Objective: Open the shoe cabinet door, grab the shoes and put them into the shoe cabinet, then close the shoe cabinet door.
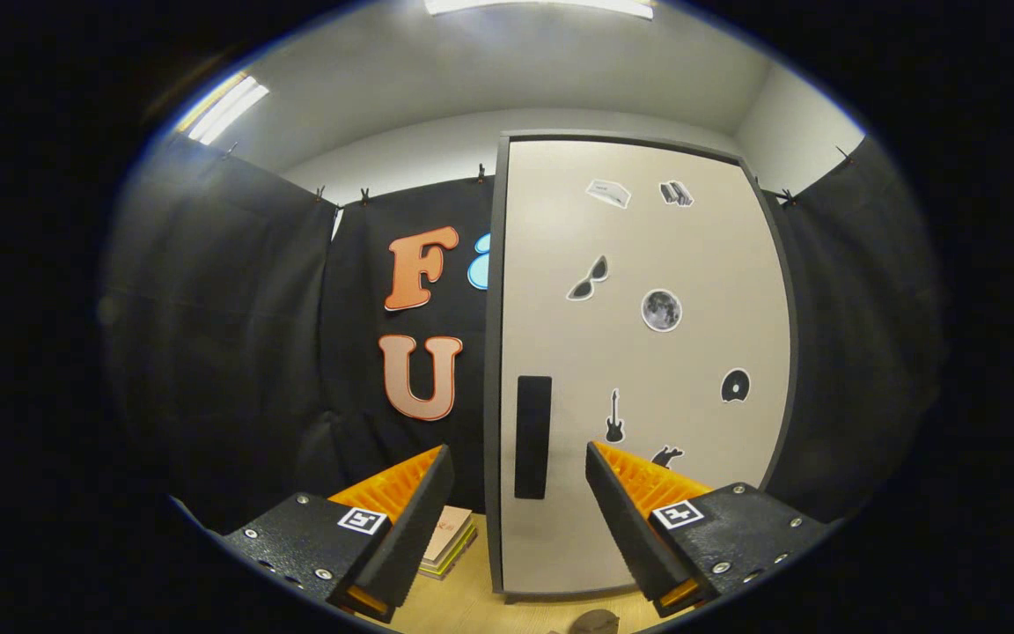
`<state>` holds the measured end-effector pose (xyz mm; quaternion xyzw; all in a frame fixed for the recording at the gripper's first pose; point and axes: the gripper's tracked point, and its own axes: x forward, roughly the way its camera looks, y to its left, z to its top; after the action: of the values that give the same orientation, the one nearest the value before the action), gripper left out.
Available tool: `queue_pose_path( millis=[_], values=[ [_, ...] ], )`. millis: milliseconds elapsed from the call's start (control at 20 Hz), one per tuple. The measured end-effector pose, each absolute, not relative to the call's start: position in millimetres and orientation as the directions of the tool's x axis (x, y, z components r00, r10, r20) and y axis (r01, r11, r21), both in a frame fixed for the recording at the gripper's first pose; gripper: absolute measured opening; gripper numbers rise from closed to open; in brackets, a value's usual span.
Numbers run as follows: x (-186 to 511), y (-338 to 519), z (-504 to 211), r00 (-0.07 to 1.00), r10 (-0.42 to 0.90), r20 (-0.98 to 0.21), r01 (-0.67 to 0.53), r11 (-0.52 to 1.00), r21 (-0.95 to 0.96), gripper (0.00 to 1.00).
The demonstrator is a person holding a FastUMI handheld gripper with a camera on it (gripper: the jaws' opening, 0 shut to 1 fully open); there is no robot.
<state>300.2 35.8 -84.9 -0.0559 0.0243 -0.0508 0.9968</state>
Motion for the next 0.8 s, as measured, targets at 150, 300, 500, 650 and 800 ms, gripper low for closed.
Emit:
queue_pose_path(
  millis=[150,300,500,650,800],
  values=[
    [328.8,27.9,-100.5,0.991,-0.114,-0.067,0.106,0.988,-0.112,0.89],
    [351.1,22.8,-113.1,0.988,-0.124,-0.089,0.114,0.987,-0.111,0.83],
    [375.8,17.0,-128.2,0.982,-0.152,-0.115,0.139,0.983,-0.117,0.71],
    [386.1,16.3,-133.2,0.978,-0.164,-0.125,0.15,0.982,-0.112,0.62],
    [389.4,19.6,-135.4,0.977,-0.172,-0.126,0.16,0.982,-0.101,0.47]
  ],
)
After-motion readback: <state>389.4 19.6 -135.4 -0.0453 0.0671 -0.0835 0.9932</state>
